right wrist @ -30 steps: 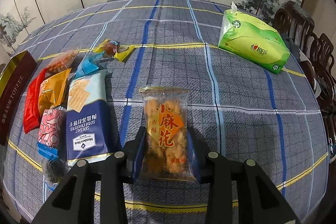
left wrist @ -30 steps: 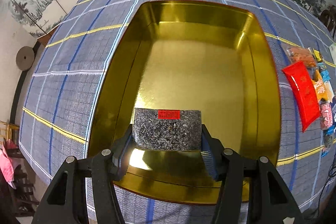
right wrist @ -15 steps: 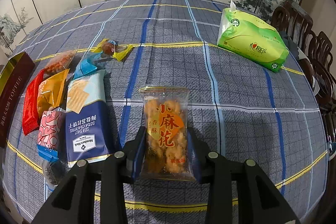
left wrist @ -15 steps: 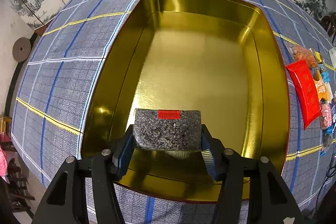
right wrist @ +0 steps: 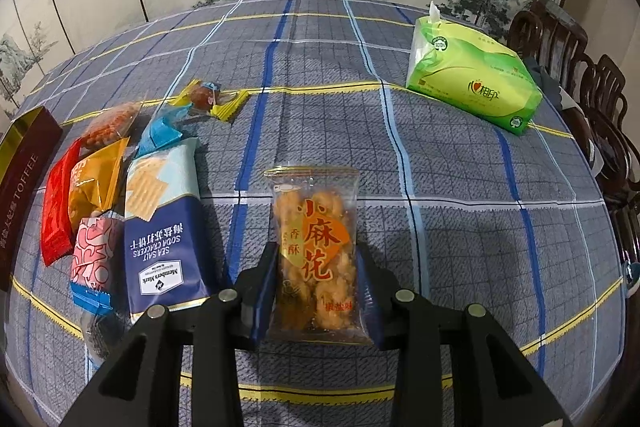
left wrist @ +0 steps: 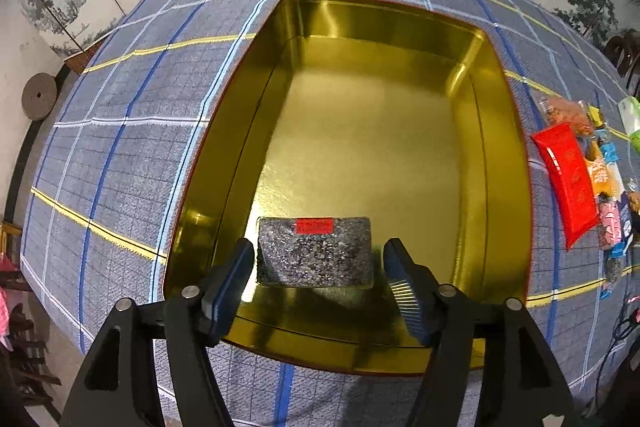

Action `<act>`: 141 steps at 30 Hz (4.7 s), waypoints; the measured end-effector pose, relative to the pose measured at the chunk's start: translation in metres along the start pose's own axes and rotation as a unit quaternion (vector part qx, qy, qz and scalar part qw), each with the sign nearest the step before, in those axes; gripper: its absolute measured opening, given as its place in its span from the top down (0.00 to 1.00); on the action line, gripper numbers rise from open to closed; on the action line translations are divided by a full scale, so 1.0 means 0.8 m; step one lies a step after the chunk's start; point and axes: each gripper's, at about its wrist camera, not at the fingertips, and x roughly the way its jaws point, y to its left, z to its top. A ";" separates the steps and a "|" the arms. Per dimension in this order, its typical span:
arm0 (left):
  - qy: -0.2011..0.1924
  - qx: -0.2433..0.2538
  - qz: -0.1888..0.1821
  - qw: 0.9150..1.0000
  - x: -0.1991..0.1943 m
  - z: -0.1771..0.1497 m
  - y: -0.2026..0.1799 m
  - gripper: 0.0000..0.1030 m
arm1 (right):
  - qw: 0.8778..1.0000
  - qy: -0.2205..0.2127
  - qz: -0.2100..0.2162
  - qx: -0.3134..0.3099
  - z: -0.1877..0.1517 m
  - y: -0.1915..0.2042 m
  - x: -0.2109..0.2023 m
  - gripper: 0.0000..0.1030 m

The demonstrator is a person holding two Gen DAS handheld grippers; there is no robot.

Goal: Organize snacks

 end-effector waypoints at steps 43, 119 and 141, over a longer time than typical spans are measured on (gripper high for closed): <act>-0.084 -0.154 0.027 0.984 -0.086 -0.050 0.114 0.23 | 0.944 -0.044 0.232 -0.228 0.024 0.399 -0.104 0.64; -0.054 -0.006 -0.046 0.997 -0.076 -0.039 -0.093 0.23 | 0.987 0.026 0.117 -0.102 -0.057 0.139 -0.068 0.62; -0.038 0.035 -0.068 0.996 -0.061 -0.025 -0.169 0.23 | 0.986 0.021 0.115 -0.122 -0.063 0.146 -0.050 0.75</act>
